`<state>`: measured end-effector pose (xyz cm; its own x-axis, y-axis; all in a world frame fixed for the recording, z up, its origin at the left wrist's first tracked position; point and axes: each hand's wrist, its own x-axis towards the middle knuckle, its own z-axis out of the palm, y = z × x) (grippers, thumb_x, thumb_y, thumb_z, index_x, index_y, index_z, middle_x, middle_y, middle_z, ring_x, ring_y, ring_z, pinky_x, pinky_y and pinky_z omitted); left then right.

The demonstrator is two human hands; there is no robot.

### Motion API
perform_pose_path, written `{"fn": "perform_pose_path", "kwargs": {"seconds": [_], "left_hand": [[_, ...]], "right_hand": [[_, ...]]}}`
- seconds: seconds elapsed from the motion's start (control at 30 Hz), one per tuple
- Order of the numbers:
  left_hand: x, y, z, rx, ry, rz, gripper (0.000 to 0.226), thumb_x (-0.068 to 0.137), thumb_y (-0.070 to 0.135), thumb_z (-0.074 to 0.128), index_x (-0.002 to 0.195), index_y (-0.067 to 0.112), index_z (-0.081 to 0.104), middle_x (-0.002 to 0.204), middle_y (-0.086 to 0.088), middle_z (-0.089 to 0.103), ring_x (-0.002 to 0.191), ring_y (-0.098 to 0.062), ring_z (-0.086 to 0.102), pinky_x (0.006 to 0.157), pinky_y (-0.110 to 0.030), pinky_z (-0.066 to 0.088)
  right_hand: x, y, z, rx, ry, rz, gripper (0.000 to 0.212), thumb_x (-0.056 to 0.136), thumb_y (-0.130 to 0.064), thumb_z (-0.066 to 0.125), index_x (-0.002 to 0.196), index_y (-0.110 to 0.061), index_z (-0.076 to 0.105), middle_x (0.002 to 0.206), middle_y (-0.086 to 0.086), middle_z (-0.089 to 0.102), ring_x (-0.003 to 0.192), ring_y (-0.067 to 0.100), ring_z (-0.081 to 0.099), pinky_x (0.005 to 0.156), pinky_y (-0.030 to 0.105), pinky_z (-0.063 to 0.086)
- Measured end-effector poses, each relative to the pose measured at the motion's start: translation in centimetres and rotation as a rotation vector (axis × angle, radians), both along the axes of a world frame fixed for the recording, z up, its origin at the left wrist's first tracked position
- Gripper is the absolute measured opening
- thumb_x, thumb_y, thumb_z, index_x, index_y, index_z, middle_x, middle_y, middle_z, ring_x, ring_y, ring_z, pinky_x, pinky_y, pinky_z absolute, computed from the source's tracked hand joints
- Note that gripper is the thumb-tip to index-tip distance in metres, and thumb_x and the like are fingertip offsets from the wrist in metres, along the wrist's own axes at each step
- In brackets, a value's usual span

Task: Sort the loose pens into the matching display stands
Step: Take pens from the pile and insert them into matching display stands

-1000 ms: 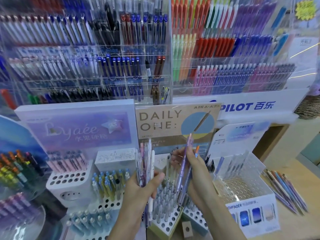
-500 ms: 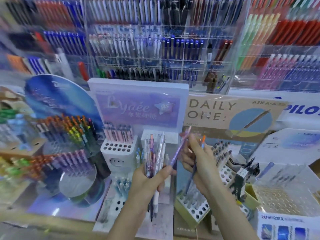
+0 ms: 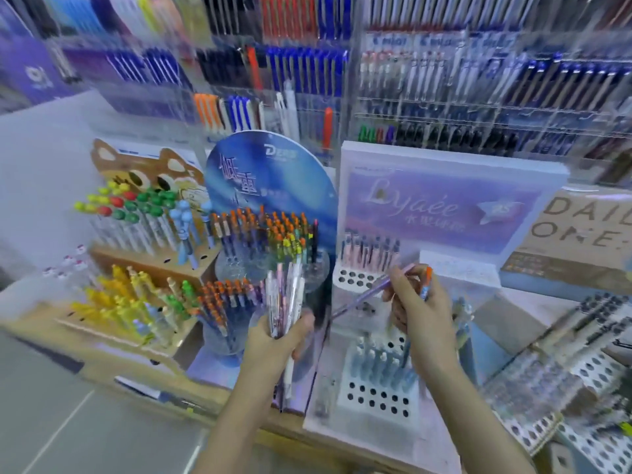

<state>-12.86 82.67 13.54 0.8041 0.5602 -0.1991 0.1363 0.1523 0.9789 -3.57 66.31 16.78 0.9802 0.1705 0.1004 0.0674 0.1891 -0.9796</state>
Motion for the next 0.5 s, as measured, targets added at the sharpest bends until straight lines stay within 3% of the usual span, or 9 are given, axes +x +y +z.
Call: {"fn": "perform_pose_path", "kwargs": {"seconds": [0.1, 0.2, 0.3, 0.5], "left_hand": [[-0.9, 4.6, -0.9, 0.025, 0.007, 0.013, 0.016, 0.081, 0.016, 0.071, 0.083, 0.005, 0.061, 0.044, 0.000, 0.046, 0.041, -0.013, 0.044, 0.044, -0.024, 0.038], [-1.6, 8.2, -1.3, 0.031, -0.020, -0.037, 0.021, 0.078, 0.022, 0.072, 0.074, 0.010, 0.055, 0.048, -0.006, 0.044, 0.046, -0.021, 0.042, 0.048, -0.031, 0.036], [-1.7, 10.6, -1.6, 0.049, -0.021, -0.096, 0.018, 0.083, 0.015, 0.070, 0.073, 0.011, 0.055, 0.047, -0.005, 0.045, 0.043, -0.018, 0.043, 0.045, -0.028, 0.037], [-1.5, 13.3, -2.5, 0.086, -0.035, -0.189, 0.016, 0.083, 0.008, 0.069, 0.074, 0.011, 0.056, 0.040, 0.003, 0.047, 0.037, -0.009, 0.043, 0.041, -0.020, 0.038]], "right_hand": [[-1.2, 3.4, -1.2, -0.228, -0.125, -0.069, 0.019, 0.094, -0.018, 0.057, 0.077, -0.009, 0.053, 0.066, 0.007, 0.058, 0.051, 0.008, 0.045, 0.054, 0.019, 0.037], [-1.9, 5.7, -3.0, -0.420, -0.189, -0.117, 0.022, 0.094, -0.021, 0.057, 0.077, -0.007, 0.055, 0.071, 0.012, 0.058, 0.064, 0.017, 0.051, 0.061, 0.024, 0.037], [-2.6, 7.3, -5.0, -0.485, -0.198, -0.165, 0.025, 0.094, -0.029, 0.056, 0.080, -0.008, 0.057, 0.073, 0.012, 0.059, 0.069, 0.019, 0.053, 0.066, 0.028, 0.040], [-3.8, 10.0, -7.4, -0.573, -0.199, -0.243, 0.012, 0.095, -0.020, 0.055, 0.088, -0.012, 0.059, 0.075, 0.006, 0.061, 0.071, 0.009, 0.055, 0.066, 0.024, 0.041]]}}
